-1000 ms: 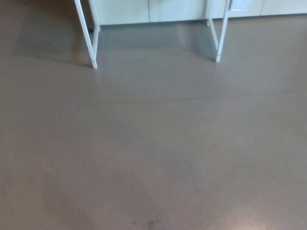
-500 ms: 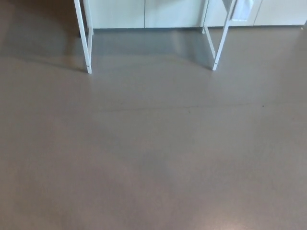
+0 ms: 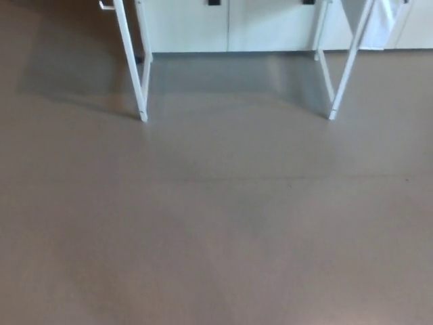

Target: The robot walks towards a table in front, picks a dumpling toy with left hand and puts it in an orange round plate

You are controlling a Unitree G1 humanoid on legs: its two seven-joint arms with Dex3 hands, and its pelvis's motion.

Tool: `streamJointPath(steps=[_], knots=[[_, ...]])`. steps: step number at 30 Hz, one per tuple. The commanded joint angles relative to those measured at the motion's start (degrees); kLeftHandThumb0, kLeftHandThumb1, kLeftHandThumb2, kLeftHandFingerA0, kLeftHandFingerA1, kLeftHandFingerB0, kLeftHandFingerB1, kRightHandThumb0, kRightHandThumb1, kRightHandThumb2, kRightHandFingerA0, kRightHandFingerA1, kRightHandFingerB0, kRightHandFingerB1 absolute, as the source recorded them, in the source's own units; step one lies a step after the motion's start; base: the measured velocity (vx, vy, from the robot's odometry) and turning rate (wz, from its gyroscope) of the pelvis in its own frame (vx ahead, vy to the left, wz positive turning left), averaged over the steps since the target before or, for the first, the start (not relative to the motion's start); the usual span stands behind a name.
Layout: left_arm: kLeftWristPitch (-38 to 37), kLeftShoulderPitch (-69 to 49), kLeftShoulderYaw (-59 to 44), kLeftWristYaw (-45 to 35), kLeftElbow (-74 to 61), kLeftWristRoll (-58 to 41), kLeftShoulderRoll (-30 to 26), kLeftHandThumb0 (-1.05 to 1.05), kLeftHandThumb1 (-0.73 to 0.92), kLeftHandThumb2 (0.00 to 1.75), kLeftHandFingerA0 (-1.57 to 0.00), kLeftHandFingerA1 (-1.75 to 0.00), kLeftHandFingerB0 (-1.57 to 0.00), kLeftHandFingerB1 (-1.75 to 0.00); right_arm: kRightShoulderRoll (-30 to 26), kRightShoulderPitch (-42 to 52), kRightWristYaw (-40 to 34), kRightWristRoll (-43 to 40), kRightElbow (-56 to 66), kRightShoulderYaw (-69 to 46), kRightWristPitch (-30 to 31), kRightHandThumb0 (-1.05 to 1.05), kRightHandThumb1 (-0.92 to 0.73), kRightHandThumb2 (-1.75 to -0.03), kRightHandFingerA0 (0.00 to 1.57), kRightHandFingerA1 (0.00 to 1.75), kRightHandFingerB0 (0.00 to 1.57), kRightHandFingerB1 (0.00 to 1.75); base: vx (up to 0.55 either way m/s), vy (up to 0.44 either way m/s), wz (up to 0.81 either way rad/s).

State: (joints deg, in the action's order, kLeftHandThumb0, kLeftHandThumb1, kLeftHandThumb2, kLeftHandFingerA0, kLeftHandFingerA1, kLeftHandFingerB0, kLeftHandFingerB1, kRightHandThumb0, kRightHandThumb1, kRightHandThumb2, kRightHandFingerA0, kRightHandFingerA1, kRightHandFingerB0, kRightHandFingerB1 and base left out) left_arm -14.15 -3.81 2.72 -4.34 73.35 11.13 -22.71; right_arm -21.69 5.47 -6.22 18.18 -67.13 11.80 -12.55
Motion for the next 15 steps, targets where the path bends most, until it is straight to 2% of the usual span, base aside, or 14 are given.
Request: streamJointPath(steps=[1,4,5,9,10,15], knots=[[0.97,-0.15,0.63,0.25,0.12,0.91,-1.33,0.07,0.46,0.53,-0.85,-0.56,-0.54,-0.41,-0.19,-0.35,-0.08,0.14,-0.76,-0.2,0.35,0.12,-0.5,-0.54,0.76,0.57,0.53,0.42,0.4,-0.047,0.01],[0.67,-0.24,0.87,0.58,-0.02,1.02,-1.42,0.07,0.45,0.52,-0.87,-0.57,-0.55,-0.41,-0.07,-0.61,-0.35,0.24,-1.35,-0.12,-0.12,0.12,-0.51,-0.53,0.79,0.59,0.54,0.42,0.34,-0.042,-0.04],[0.57,-0.25,0.87,0.55,0.06,0.98,-1.45,0.06,0.45,0.52,-0.84,-0.56,-0.55,-0.41,-0.06,-0.59,-0.4,0.28,-1.35,-0.09,-0.28,0.13,-0.51,-0.53,0.72,0.56,0.55,0.42,0.32,0.01,-0.1],[0.67,-0.24,1.08,0.7,0.12,1.0,-1.51,0.03,0.46,0.52,-0.85,-0.56,-0.55,-0.41,0.06,-1.01,-0.33,0.31,-2.09,-0.03,-0.26,0.12,-0.51,-0.54,0.68,0.53,0.54,0.42,0.3,0.075,-0.16],[0.47,-0.31,1.06,0.58,0.1,0.93,-1.54,0.02,0.46,0.52,-0.82,-0.54,-0.56,-0.41,0.09,-1.04,-0.27,0.24,-2.12,-0.08,-0.31,0.13,-0.5,-0.54,0.71,0.54,0.53,0.42,0.41,0.134,-0.28],[0.75,-0.07,1.46,0.24,-0.03,1.01,-1.83,0.04,0.45,0.52,-0.83,-0.56,-0.54,-0.41,0.37,-1.49,-0.24,0.03,-2.51,-0.29,-0.45,0.14,-0.5,-0.54,0.76,0.57,0.54,0.42,0.53,0.166,-0.36]])
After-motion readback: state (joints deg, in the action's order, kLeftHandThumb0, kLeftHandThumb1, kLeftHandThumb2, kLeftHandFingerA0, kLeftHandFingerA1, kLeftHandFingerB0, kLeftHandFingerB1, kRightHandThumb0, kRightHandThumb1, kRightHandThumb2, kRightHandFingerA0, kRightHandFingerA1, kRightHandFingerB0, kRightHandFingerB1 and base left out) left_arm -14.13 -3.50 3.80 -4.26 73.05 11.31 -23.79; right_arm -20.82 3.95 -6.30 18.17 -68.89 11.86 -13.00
